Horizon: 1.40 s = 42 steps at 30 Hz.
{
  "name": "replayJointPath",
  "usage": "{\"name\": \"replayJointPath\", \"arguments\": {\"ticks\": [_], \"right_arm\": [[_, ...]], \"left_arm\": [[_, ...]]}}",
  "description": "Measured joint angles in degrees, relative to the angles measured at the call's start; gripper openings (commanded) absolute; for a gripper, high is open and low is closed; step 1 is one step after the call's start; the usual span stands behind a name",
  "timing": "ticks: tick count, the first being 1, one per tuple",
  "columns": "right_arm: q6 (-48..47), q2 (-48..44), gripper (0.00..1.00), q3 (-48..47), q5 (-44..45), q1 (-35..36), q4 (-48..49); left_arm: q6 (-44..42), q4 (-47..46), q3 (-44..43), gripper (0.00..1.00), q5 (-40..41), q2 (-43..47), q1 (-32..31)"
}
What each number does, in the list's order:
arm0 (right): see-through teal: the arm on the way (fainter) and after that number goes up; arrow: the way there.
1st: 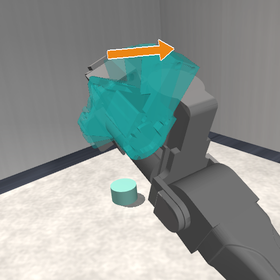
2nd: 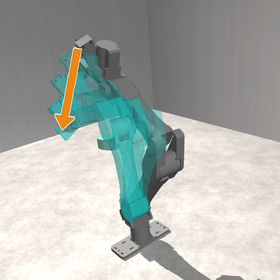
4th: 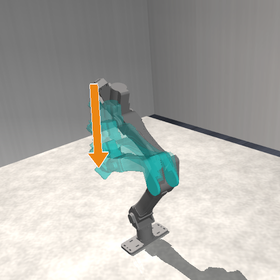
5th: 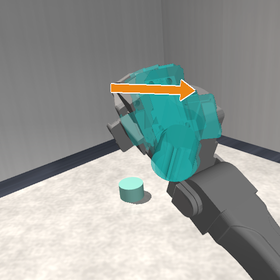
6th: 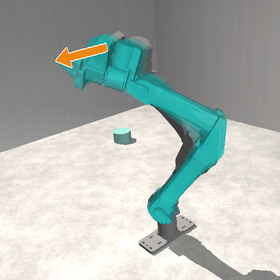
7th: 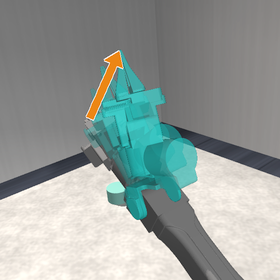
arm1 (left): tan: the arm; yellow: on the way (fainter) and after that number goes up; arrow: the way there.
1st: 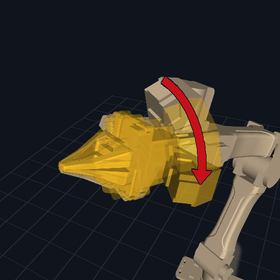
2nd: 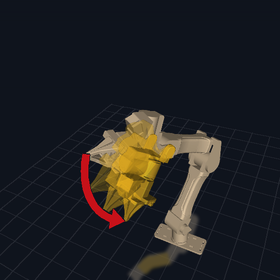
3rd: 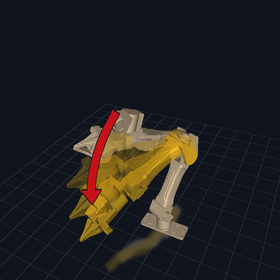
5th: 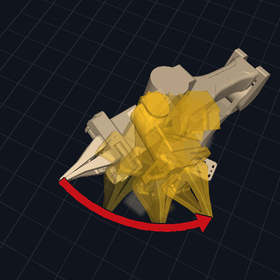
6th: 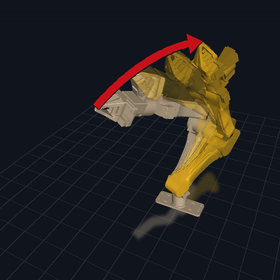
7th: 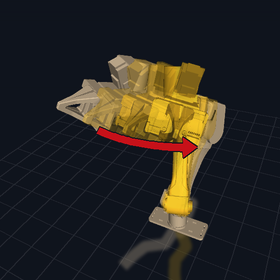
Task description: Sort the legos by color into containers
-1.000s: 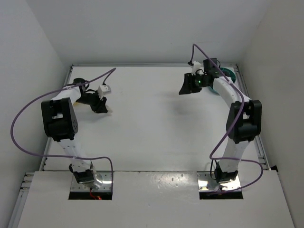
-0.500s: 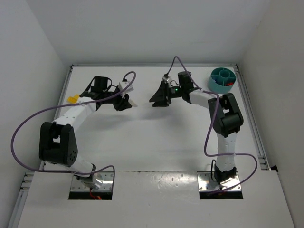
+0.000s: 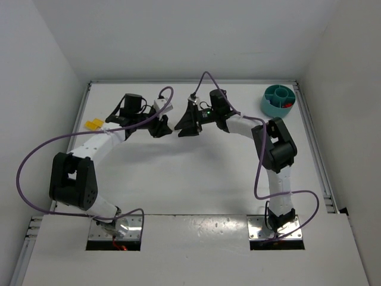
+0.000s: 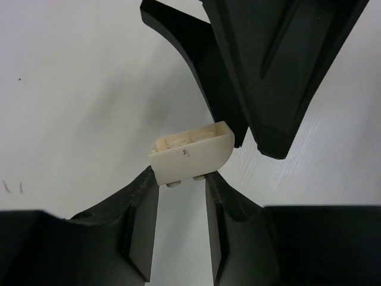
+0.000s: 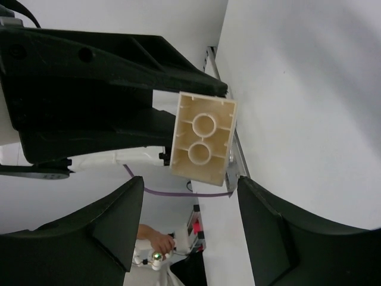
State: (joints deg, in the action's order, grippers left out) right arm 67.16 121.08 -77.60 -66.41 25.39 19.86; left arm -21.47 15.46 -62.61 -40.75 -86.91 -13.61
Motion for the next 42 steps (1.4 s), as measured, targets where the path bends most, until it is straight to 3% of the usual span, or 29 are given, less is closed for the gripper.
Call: {"name": "replayJointPath", "arguments": {"ticks": [7, 11, 15, 23, 25, 26, 28, 30, 31, 33, 37, 42], "right_arm": [[0.59, 1.81, 0.62, -1.42, 0.37, 0.37, 1.11], [0.76, 2.43, 0.55, -1.46, 0.42, 0.39, 1.11], [1.27, 2.45, 0.35, -1.73, 0.39, 0.59, 1.62], [1.07, 2.54, 0.09, -1.77, 1.29, 0.66, 2.21], [0.57, 2.54, 0.06, -1.77, 1.33, 0.61, 2.12], [0.00, 2.54, 0.05, -1.79, 1.29, 0.57, 1.99], [-2.08, 2.51, 0.05, -2.03, 1.16, 0.07, 0.74], [-8.33, 2.36, 0.03, -3.91, 1.46, -0.26, -5.60], [-13.46, 2.32, 0.03, -5.73, 2.21, -0.57, -10.43], [-25.51, 1.86, 0.02, -10.14, 5.77, -1.27, -22.12], [-48.00, -3.89, 0.02, -14.88, 15.39, -2.08, -41.20], [-65.90, -13.53, 0.02, -14.80, 23.21, -1.46, -53.11]], "left_arm": [[2.16, -0.63, 0.00, 0.03, 0.11, 0.00, -0.72], [4.11, -1.73, 0.04, 0.03, 0.13, 0.00, -0.72], [5.38, -1.88, 0.42, 0.03, 0.94, 0.00, -0.79], [6.21, -3.17, 1.09, 0.03, 2.19, 0.07, -0.98], [6.49, -3.32, 1.20, 0.19, 2.29, 0.09, -0.98], [6.58, -3.48, 1.29, 0.34, 2.34, 0.09, -0.98], [6.71, -3.58, 1.42, 0.45, 2.58, 0.13, -1.14], [6.99, -4.11, 1.88, 0.52, 2.86, 0.46, -1.46], [7.23, -4.11, 2.36, 0.64, 2.86, 1.03, -1.53], [7.41, -4.22, 3.08, 0.77, 1.95, 2.38, -1.07], [8.09, -3.34, 3.37, 0.79, -2.58, 4.98, 1.16], [13.44, -0.96, 0.09, 0.77, -11.13, 2.45, 4.09]]}}
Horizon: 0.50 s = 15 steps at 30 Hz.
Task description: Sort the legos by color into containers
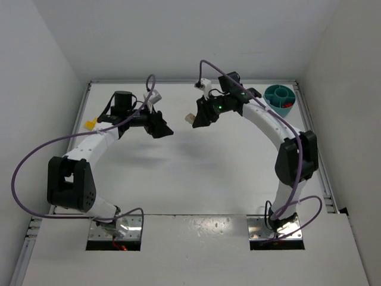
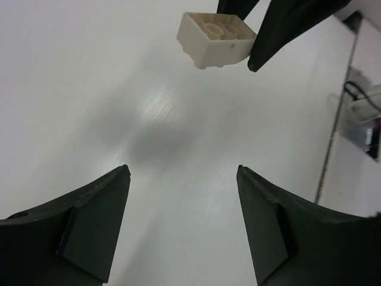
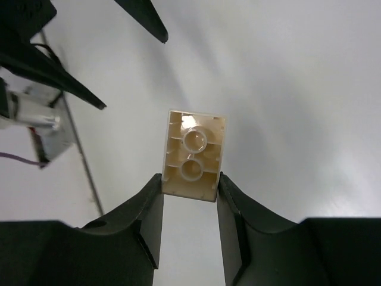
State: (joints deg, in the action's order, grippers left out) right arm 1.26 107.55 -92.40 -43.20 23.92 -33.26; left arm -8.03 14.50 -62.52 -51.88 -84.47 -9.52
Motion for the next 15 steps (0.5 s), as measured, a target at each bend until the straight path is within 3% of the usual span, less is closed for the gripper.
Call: {"name": "replayJointPath", "arguments": {"ticks": [7, 15], "right_arm": [[-12.87, -4.90, 0.02, 3.56, 10.58, 1.75, -4.00], [-20.83, -7.54, 0.02, 5.95, 16.85, 5.42, -5.90]], "left_arm": [[18.40, -6.62, 2.54, 0.77, -7.54, -1.79, 0.35], [39.45, -17.75, 3.39, 0.74, -12.20, -3.74, -0.31]]}}
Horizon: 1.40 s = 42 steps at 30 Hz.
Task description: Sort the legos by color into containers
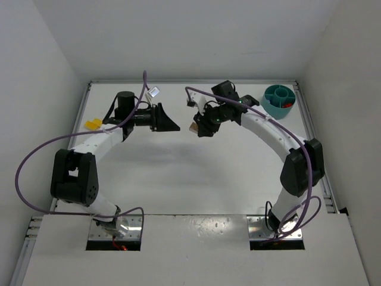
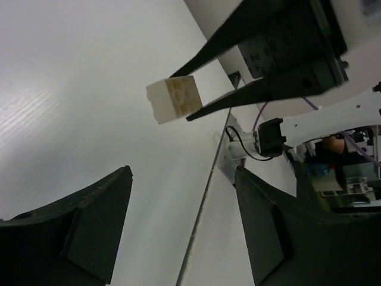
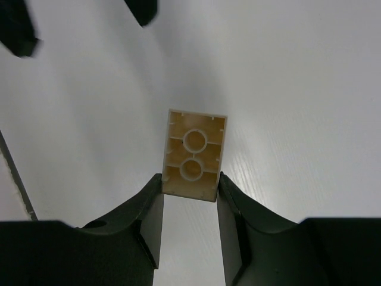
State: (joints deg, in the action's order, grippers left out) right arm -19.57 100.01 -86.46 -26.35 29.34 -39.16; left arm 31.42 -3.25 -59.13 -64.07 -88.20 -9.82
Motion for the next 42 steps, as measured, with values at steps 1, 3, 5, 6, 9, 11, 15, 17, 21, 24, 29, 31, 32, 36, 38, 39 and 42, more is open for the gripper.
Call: {"name": "replayJointPath", "arguments": {"ticks": [1, 3, 5, 6, 9, 11, 15, 17, 21, 24, 29, 31, 32, 36, 38, 39, 42], "right_arm": [[-0.59, -0.31, 0.02, -0.07, 0.26, 0.81, -0.17], [-1.51, -0.55, 0.02, -0.81, 0.61, 2.45, -0.66], [-2.01, -0.59, 0.02, -1.73, 0.61, 4.09, -1.05], [-2.19, -0.59, 0.02, -2.10, 0.61, 4.83, -1.25], [-2.64, -0.59, 0.02, -3.19, 0.66, 6.71, -1.86], [-2.86, -0.59, 0.02, -4.09, 0.66, 7.76, -2.23], [-3.10, -0.55, 0.02, -5.07, 1.99, 8.94, -2.99], [-2.99, -0.42, 0.02, -5.07, 2.73, 9.01, -3.30], [-2.62, -0.20, 0.02, -5.20, 3.89, 9.31, -2.95], [-1.97, -0.17, 0.04, -5.18, 5.27, 9.51, -2.64], [0.87, -0.07, 0.46, -5.31, 6.62, 9.79, -2.05], [3.63, 0.66, 0.52, -6.51, 5.46, 9.35, -2.23], [4.79, 1.05, 0.53, -7.48, 4.48, 8.79, -2.23], [11.04, 1.18, 0.56, -8.83, -2.69, 5.27, -1.05], [15.37, 1.18, 0.56, -8.11, -7.23, 2.91, 0.57], [18.10, 1.01, 0.56, -7.08, -9.81, 1.79, 2.05], [29.99, 0.90, 0.55, -0.50, -20.65, -2.19, 10.19]], "left_arm": [[1.33, -0.61, 0.00, 0.74, -0.02, -0.59, -0.31], [3.96, -1.66, 0.00, 0.71, -0.11, -1.95, -1.20], [5.75, -2.36, 0.00, 0.69, -0.13, -2.89, -1.88], [6.67, -2.73, 0.00, 0.68, -0.17, -3.28, -2.05], [7.91, -3.45, 0.00, 0.63, -0.13, -3.78, -2.16], [8.46, -3.74, 0.00, 0.57, -0.04, -3.89, -2.16], [9.68, -4.22, 0.00, 0.33, -1.33, -3.89, -2.16], [9.77, -4.42, -0.04, 0.17, -1.95, -3.89, -2.16], [9.53, -4.72, -0.04, 0.04, -2.05, -3.89, -2.14], [9.62, -5.66, 0.17, 0.00, -1.97, -3.89, -2.08], [10.05, -7.56, 0.98, 0.00, -2.23, -3.80, -1.66], [9.55, -7.19, 1.27, 0.00, -2.64, -3.34, -0.94], [9.05, -6.49, 1.27, 0.00, -2.93, -3.02, -0.57], [4.92, -3.06, 0.76, 0.00, -4.79, -1.77, 2.99], [3.48, -1.86, 0.74, 0.00, -5.22, -1.62, 5.07], [2.91, -1.33, 0.74, 0.00, -5.29, -1.57, 5.90], [1.57, 0.28, 0.74, 0.00, -5.33, -1.11, 7.37]]}}
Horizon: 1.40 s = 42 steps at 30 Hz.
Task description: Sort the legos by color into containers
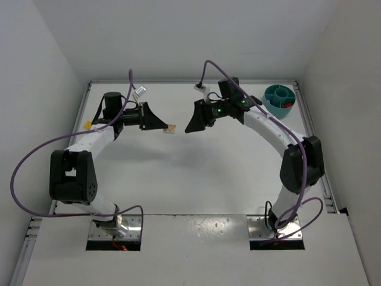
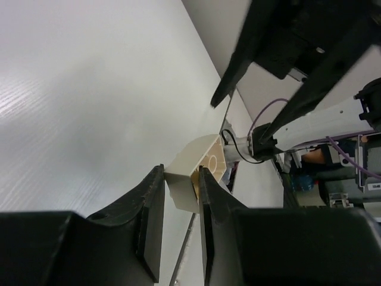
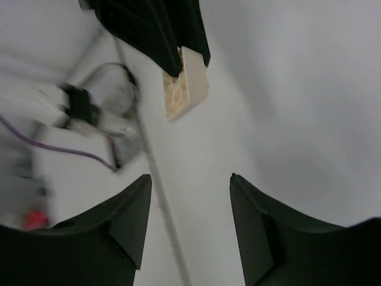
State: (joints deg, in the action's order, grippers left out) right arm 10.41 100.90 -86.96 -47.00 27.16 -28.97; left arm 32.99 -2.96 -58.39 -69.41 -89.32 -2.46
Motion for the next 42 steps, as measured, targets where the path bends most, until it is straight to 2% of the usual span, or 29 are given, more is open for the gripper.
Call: {"name": "replayJointPath", "arguments": {"ticks": [4, 9, 12, 17, 24, 30, 37, 42], "right_arm": [[24.28, 1.79, 0.55, 13.05, -11.58, -3.54, 21.00], [48.46, 6.47, 0.56, 17.46, -16.28, -3.76, 40.44], [58.55, 6.49, 0.57, 18.29, -17.20, -3.37, 50.42], [68.94, 6.47, 0.57, 18.78, -17.94, -2.89, 63.65], [71.23, 6.47, 0.59, 18.99, -18.16, -2.36, 66.71], [62.99, 6.49, 0.59, 18.32, -17.35, -1.51, 56.52], [57.51, 6.99, 0.53, 16.63, -16.11, -0.61, 49.90], [56.48, 7.93, 0.42, 15.34, -16.00, 0.20, 49.42]], "left_arm": [[-1.09, 1.31, 0.11, 0.00, 0.87, 2.56, -0.11], [-1.51, 1.68, 0.83, 0.00, 4.50, 7.19, -0.55], [-1.44, 1.70, 2.47, 0.00, 6.73, 9.05, -1.33], [-1.20, 2.56, 4.59, 0.00, 9.40, 9.46, -2.51], [-0.63, 2.82, 4.90, 0.00, 10.58, 9.40, -2.51], [0.28, 2.45, 4.90, 0.00, 10.54, 9.11, -2.51], [0.74, 1.99, 4.90, 0.00, 10.54, 9.11, -3.23], [0.81, 1.73, 4.90, 0.00, 10.34, 9.11, -3.91]]}}
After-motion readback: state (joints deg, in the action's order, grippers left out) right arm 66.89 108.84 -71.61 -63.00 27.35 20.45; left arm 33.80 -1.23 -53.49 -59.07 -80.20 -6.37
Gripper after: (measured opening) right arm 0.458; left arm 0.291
